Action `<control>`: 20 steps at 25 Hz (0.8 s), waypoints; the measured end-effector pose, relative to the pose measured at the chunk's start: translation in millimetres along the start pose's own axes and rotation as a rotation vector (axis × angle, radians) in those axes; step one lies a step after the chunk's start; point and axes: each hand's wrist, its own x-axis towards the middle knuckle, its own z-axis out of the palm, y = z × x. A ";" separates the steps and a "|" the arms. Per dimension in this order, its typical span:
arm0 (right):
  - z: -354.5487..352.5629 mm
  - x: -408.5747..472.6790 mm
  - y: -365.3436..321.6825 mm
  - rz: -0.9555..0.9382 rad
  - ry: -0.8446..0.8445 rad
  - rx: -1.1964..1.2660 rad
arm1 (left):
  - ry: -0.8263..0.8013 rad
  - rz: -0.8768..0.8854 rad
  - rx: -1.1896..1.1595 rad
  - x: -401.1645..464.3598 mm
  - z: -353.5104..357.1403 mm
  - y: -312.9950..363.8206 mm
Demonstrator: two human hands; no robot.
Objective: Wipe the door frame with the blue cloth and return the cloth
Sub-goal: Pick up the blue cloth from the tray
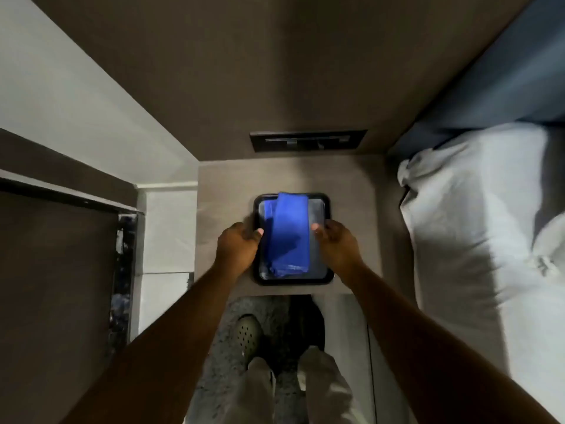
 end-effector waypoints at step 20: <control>54.3 53.1 -0.3 -0.043 -0.184 0.158 | -0.152 -0.173 -0.476 37.3 19.7 -7.8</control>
